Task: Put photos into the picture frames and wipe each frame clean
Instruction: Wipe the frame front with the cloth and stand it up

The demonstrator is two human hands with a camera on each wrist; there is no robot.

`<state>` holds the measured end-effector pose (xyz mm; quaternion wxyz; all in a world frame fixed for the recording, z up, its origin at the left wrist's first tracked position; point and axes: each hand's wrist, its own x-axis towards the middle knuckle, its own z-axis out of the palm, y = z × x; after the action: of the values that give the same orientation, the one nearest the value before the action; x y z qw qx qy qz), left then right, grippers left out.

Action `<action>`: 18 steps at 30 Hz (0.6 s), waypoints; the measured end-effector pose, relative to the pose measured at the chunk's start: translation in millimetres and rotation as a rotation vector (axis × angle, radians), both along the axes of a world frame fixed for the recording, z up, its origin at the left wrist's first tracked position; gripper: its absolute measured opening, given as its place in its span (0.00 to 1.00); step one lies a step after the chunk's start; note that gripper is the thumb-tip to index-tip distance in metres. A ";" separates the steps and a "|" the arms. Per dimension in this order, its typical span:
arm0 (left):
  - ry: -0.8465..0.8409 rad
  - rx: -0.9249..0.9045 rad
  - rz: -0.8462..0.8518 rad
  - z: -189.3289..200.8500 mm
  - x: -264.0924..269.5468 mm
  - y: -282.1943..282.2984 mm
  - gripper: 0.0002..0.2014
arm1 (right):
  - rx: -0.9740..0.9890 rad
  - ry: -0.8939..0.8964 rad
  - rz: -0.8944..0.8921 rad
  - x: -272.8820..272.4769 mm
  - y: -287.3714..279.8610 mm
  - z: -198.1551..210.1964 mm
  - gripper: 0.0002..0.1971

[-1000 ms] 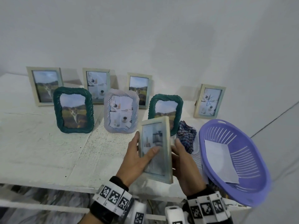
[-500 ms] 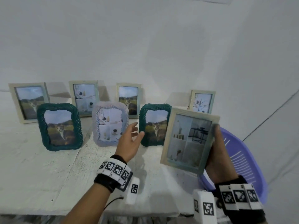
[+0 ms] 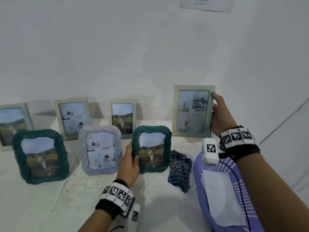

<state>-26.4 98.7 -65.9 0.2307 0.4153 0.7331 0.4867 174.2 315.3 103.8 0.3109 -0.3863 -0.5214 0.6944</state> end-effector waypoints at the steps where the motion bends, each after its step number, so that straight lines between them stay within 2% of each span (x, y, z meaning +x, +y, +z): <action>1: 0.003 0.007 -0.003 -1.4 -0.9 -1.4 0.27 | -0.012 -0.009 0.011 -5.8 8.2 -0.5 0.34; 8: 0.017 0.066 -0.034 -11.1 -6.7 -9.6 0.28 | -0.136 -0.027 0.039 -49.1 53.3 -16.4 0.37; 13: -0.021 0.080 -0.034 -9.0 -6.9 -14.2 0.25 | -0.155 -0.175 0.136 -86.5 71.9 -34.1 0.30; 18: -0.050 0.080 -0.014 -12.6 -8.7 -17.0 0.27 | -0.195 -0.222 0.177 -111.6 80.9 -46.4 0.27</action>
<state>-35.1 81.6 -78.5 0.2354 0.4171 0.7041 0.5242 62.6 396.2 57.4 0.1501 -0.4414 -0.5146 0.7196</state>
